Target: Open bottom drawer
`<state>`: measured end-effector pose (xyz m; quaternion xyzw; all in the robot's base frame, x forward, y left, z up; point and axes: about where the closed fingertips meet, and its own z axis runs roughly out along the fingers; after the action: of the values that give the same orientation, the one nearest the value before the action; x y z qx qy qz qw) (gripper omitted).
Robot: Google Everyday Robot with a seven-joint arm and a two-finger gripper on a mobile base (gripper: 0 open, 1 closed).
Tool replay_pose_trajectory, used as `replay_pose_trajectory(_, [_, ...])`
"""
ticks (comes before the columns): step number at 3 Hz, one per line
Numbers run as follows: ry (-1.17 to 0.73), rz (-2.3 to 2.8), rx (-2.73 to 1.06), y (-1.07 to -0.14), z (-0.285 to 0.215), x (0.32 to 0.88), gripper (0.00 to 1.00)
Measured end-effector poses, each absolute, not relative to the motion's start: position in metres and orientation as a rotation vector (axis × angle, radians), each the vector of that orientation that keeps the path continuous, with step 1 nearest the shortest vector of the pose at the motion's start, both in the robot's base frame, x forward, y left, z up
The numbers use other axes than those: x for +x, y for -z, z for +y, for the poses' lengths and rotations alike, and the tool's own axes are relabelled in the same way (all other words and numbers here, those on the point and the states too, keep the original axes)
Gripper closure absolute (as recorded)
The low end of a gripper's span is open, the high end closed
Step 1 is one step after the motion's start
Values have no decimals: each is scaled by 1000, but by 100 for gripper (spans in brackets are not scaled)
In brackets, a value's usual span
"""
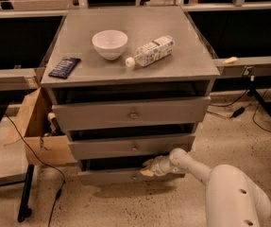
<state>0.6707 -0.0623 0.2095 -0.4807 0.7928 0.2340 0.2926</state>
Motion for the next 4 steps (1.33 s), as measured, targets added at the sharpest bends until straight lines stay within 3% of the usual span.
replay_pose_trajectory(1, [-624, 2112, -1281, -210, -63, 671, 100])
replay_pose_trajectory(2, [-596, 2146, -1300, -202, -73, 661, 83])
replay_pose_trajectory(4, [-551, 2180, -1327, -198, -83, 653, 35])
